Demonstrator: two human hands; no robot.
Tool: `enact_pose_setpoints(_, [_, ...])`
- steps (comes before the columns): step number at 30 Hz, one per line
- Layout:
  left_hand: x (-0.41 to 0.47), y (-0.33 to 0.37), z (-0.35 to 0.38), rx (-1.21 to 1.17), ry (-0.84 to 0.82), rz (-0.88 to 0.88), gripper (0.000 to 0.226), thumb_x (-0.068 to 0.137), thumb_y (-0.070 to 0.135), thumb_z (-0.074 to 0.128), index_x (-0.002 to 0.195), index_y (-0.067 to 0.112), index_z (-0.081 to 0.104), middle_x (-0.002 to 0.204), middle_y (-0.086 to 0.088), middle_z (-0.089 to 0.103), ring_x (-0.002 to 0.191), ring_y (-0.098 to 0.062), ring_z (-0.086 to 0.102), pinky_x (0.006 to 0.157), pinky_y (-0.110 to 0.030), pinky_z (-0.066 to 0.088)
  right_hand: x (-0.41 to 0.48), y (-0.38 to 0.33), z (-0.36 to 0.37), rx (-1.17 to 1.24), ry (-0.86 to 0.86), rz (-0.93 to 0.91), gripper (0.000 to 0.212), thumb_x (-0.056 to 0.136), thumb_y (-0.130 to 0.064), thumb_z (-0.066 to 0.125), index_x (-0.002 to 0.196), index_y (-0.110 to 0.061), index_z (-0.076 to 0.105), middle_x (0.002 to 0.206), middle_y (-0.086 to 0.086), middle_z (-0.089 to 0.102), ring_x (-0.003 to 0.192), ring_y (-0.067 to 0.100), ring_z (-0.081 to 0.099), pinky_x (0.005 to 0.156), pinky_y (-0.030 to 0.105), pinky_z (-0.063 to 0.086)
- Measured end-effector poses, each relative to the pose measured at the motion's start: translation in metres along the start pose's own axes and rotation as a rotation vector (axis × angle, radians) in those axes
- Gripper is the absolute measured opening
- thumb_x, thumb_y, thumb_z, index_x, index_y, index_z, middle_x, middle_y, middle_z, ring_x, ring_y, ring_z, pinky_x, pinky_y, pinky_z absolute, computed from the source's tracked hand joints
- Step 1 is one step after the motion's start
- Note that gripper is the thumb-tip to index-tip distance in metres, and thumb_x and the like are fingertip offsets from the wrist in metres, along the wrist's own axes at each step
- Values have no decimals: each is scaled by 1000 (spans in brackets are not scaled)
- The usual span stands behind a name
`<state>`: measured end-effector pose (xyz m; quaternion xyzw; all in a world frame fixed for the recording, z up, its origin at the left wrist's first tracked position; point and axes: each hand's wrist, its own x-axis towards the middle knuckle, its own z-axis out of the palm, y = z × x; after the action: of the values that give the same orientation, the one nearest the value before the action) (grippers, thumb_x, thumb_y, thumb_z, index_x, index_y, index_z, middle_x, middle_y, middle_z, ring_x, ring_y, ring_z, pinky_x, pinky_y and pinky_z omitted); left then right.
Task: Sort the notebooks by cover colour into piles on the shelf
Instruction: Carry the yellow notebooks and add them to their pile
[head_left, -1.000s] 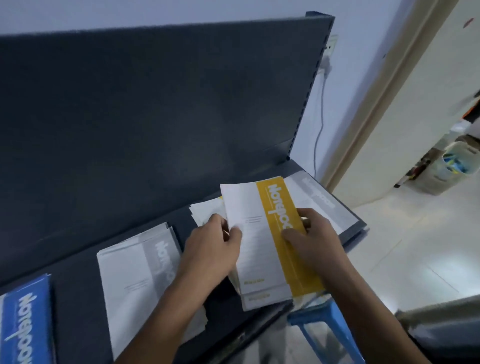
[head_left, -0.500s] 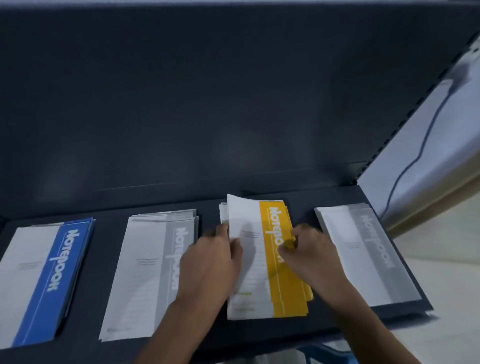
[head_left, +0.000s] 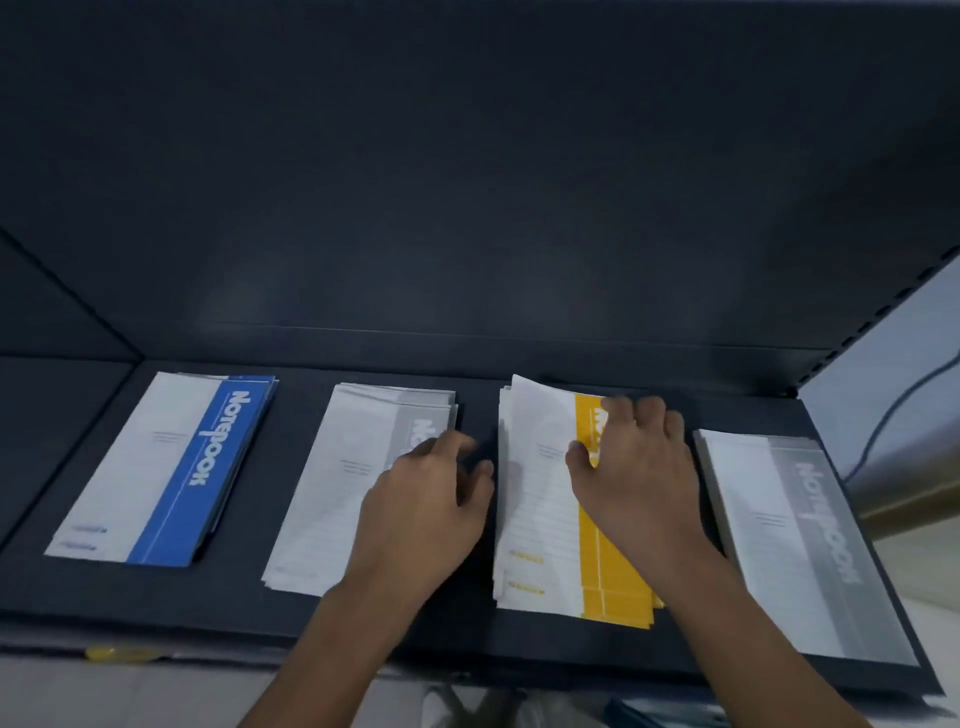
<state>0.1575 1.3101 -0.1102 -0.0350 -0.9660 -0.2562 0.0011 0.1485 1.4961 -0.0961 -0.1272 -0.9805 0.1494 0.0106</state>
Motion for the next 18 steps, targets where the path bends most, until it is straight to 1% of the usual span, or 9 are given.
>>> enact_pose_setpoints(3, [-5,-34,-23,-49,15,-3,19,96,43,56,113,36,62,85,19,66,72,-4,64,70,-30,56,3,-40,3,98,3,-123,45,95,-31,61,135,-11,55,128,12,52,121,32,47,99,42,47])
enact_pose_setpoints(6, [-8,-75,-53,-95,80,-44,15,95,39,59,108,35,66,80,20,64,70,-2,64,70,-30,56,2,-86,13,164,-61,-281,44,96,-29,60,137,-15,54,132,8,50,126,29,45,100,39,45])
enact_pose_setpoints(9, [-14,-125,-83,-93,141,-104,13,94,35,62,105,31,68,83,16,66,75,-4,63,73,-34,56,-7,-139,24,168,-143,-420,40,98,-32,57,136,-20,54,132,1,50,125,22,49,98,37,46])
enact_pose_setpoints(12, [-22,-182,-116,-107,205,-170,12,93,33,62,102,31,69,82,17,66,76,-3,63,75,-33,56,-23,-200,39,188,-210,-515,37,99,-34,56,135,-25,54,131,-5,53,123,16,55,97,36,48])
enact_pose_setpoints(15, [-34,-242,-153,-87,262,-209,16,92,31,62,106,29,71,82,18,65,77,-1,62,75,-32,56,-43,-271,60,208,-234,-578,31,98,-33,57,129,-25,56,125,-4,57,116,19,59,94,39,52])
enact_pose_setpoints(18, [-52,-304,-194,-40,308,-227,20,91,35,57,104,26,69,89,14,65,80,-6,61,74,-34,56,-73,-348,86,233,-283,-644,33,100,-34,54,132,-25,55,127,-5,58,114,19,61,93,41,53])
